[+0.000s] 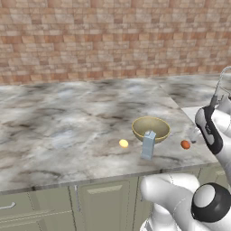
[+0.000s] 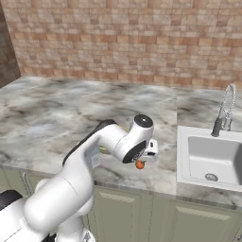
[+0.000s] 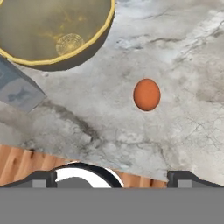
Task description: Gather the eggs and milk located in the vicinity of the sink area and place them right next to the bowl.
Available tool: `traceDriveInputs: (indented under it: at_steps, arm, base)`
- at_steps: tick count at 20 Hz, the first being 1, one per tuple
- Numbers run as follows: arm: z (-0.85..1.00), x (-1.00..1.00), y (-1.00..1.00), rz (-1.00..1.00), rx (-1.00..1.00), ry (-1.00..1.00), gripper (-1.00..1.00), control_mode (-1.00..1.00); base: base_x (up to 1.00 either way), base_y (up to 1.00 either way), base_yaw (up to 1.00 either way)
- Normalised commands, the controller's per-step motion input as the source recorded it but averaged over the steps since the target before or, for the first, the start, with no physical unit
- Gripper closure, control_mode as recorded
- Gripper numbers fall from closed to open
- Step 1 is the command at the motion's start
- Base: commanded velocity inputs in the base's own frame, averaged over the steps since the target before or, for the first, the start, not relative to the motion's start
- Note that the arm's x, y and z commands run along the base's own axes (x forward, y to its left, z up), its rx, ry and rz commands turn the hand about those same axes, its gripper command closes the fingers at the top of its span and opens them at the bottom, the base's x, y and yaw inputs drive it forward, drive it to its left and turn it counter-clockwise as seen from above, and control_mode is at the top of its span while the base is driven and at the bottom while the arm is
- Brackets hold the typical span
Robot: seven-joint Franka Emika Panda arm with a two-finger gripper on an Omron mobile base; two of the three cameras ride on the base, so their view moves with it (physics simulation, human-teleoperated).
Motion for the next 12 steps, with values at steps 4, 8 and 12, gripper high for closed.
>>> traceDriveInputs:
  at_steps: [4, 8, 12]
  arm:
    - [-0.23, 0.28, 0.01, 0.0, -0.04, 0.0, -1.0, -1.0]
    - [-0.28, 0.31, 0.0, 0.0, -0.05, 0.0, -1.0, -1.0]
    - [-0.29, 0.3, 0.0, 0.01, -0.05, 0.0, -1.0, -1.0]
  base:
    - [0.0, 0.0, 0.0]
    - [0.0, 0.0, 0.0]
    - [0.0, 0.0, 0.0]
